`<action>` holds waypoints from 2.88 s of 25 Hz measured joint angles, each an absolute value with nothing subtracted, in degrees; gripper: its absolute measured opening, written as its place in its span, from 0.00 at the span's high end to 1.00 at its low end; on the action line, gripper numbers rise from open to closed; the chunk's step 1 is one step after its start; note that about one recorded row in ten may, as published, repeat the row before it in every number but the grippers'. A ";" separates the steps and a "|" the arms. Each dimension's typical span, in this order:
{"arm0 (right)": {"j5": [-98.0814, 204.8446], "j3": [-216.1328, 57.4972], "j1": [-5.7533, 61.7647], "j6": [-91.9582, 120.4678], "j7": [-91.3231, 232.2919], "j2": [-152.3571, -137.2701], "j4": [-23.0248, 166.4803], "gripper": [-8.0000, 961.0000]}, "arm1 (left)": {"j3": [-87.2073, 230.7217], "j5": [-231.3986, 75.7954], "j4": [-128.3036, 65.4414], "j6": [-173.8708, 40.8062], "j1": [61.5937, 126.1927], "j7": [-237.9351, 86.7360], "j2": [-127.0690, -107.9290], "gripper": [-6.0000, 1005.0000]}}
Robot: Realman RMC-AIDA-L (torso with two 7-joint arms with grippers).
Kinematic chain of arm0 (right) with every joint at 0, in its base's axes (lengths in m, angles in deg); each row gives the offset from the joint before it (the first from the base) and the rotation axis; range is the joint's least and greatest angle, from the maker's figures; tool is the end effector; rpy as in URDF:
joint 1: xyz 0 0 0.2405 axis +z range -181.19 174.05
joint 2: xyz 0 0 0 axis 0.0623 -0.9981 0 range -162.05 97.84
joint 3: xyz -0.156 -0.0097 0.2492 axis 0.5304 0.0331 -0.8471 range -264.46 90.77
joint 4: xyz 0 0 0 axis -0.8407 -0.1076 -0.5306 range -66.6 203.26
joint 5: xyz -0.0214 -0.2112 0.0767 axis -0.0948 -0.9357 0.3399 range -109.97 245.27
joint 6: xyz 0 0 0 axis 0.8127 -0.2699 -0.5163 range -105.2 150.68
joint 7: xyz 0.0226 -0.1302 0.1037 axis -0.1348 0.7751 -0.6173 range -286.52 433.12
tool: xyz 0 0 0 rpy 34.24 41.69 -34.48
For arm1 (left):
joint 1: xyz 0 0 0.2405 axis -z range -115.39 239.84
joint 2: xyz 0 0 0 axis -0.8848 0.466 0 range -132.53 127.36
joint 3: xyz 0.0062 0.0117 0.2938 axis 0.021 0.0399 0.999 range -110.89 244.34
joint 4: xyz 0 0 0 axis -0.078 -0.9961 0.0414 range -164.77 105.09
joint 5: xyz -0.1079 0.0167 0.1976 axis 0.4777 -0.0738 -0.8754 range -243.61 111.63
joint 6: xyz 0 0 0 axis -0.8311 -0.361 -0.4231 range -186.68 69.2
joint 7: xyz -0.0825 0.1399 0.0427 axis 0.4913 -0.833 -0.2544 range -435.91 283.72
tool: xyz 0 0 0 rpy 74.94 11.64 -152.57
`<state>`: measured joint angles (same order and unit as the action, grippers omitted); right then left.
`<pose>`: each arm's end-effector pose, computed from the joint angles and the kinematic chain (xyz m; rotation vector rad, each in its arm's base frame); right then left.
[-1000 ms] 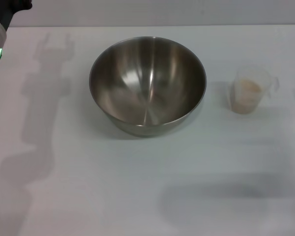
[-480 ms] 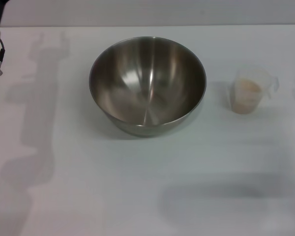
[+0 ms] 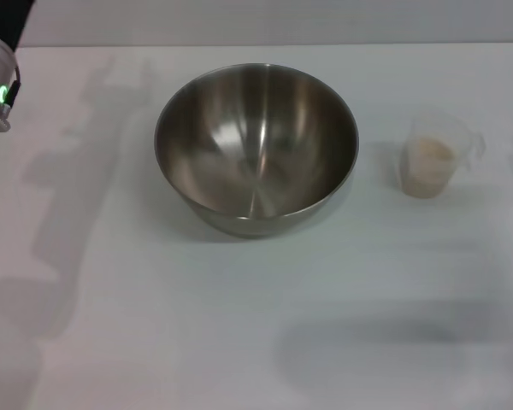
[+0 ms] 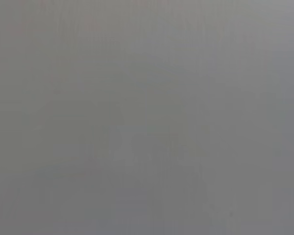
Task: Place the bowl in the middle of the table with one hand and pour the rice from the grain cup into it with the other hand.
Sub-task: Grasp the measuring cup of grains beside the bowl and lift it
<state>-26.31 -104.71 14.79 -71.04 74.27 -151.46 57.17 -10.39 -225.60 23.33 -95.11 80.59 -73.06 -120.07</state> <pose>0.3609 0.3046 -0.0051 -1.3225 0.2858 0.8068 -0.2396 0.4420 0.0012 -1.6153 -0.4298 -0.8525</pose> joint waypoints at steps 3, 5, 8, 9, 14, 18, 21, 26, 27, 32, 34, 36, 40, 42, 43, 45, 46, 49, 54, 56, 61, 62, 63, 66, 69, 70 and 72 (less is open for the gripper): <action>-26.31 -104.55 15.06 -71.04 74.26 -151.46 57.18 0.26 | -10.62 -230.69 20.70 -94.84 81.67 -67.75 -118.52 0.44; -26.31 -104.41 15.15 -70.98 74.26 -151.46 57.18 0.26 | -10.58 -231.03 19.71 -94.98 82.00 -66.62 -118.12 0.44; -26.31 -104.33 15.27 -70.65 74.26 -151.46 57.17 0.26 | -12.43 -231.16 13.27 -96.50 83.41 -64.98 -118.02 0.44; -26.31 -104.33 15.27 -70.65 74.26 -151.46 57.17 0.26 | -12.43 -231.16 13.27 -96.50 83.41 -64.98 -118.02 0.44; -26.30 -104.30 15.19 -70.81 74.26 -151.45 57.17 0.26 | -17.03 -231.25 9.46 -96.66 83.45 -69.60 -120.27 0.44; -26.30 -104.25 15.10 -70.38 74.26 -151.53 56.93 0.25 | -18.04 -231.24 8.11 -96.64 82.88 -71.11 -120.65 0.44; -26.30 -104.24 15.06 -69.44 74.27 -151.65 55.96 0.26 | -19.45 -231.10 6.78 -97.59 82.91 -70.53 -120.92 0.44; -26.30 -104.25 14.60 -67.89 74.26 -151.75 54.65 0.26 | -19.47 -231.10 6.82 -100.79 82.18 -70.40 -121.00 0.44; -26.30 -104.25 14.43 -67.57 74.26 -151.77 54.38 0.26 | -19.49 -231.10 6.85 -101.11 82.08 -70.39 -121.01 0.44; -26.14 -104.25 13.59 -66.31 74.26 -151.80 53.35 0.26 | -19.44 -231.20 7.07 -101.29 82.05 -70.57 -120.88 0.44; -26.15 -104.25 13.17 -65.72 74.26 -151.81 52.88 0.26 | -19.34 -231.30 7.00 -101.13 82.29 -70.86 -120.86 0.44; -26.17 -104.25 12.80 -64.80 74.26 -151.81 52.46 0.26 | -19.24 -231.33 6.89 -101.14 82.39 -70.92 -120.86 0.44; -25.95 -104.25 12.44 -61.67 74.26 -151.81 51.97 0.26 | -19.12 -231.36 7.21 -101.22 82.33 -70.98 -120.87 0.44; -25.95 -104.25 12.37 -60.33 74.26 -151.81 51.82 0.26 | -19.11 -231.37 7.21 -101.10 82.40 -70.99 -120.88 0.44; -25.95 -104.25 12.29 -59.22 74.26 -151.81 51.54 0.26 | -18.93 -231.38 6.98 -101.13 82.48 -71.00 -120.88 0.44; -25.96 -104.25 12.27 -58.06 74.26 -151.81 51.28 0.26 | -18.36 -231.40 6.75 -101.21 82.55 -71.00 -120.87 0.44; -26.06 -104.25 12.26 -57.62 74.26 -151.81 51.21 0.26 | -18.09 -231.41 6.71 -101.19 82.57 -71.00 -120.86 0.44; -26.21 -104.25 12.25 -57.08 74.26 -151.81 50.96 0.26 | -17.62 -231.43 6.74 -101.01 82.59 -71.00 -120.81 0.44; -26.29 -104.25 12.24 -56.53 74.21 -151.81 50.05 0.26 | -17.82 -231.41 6.64 -101.15 82.63 -71.00 -120.81 0.44; -26.32 -104.24 12.26 -55.75 74.21 -151.81 49.79 0.26 | -17.78 -231.41 6.86 -101.20 82.67 -71.00 -120.81 0.44; -26.42 -103.25 12.23 -54.69 74.01 -151.81 49.40 0.26 | -17.74 -231.40 7.09 -101.22 82.75 -71.00 -120.80 0.44; -26.42 -102.98 12.13 -54.65 73.87 -151.81 49.34 0.26 | -17.81 -231.40 7.12 -101.25 82.77 -71.00 -120.79 0.44; -26.43 -102.45 11.93 -54.50 73.78 -151.81 49.10 0.26 | -17.92 -231.40 7.15 -101.41 82.82 -71.02 -120.79 0.44; -26.44 -102.10 11.81 -54.28 73.75 -151.81 48.77 0.26 | -18.00 -231.40 7.14 -101.68 82.93 -71.06 -120.79 0.44; -26.44 -101.98 11.27 -54.07 73.76 -151.81 48.01 0.26 | -18.05 -231.40 6.83 -102.10 83.20 -71.10 -120.79 0.44; -26.44 -101.96 10.99 -54.03 73.84 -151.81 47.77 0.26 | -18.05 -231.39 6.78 -102.11 83.23 -71.11 -120.79 0.44; -26.43 -101.92 10.49 -54.01 74.04 -151.81 47.57 0.26 | -18.06 -231.40 6.73 -102.13 83.28 -71.15 -120.79 0.44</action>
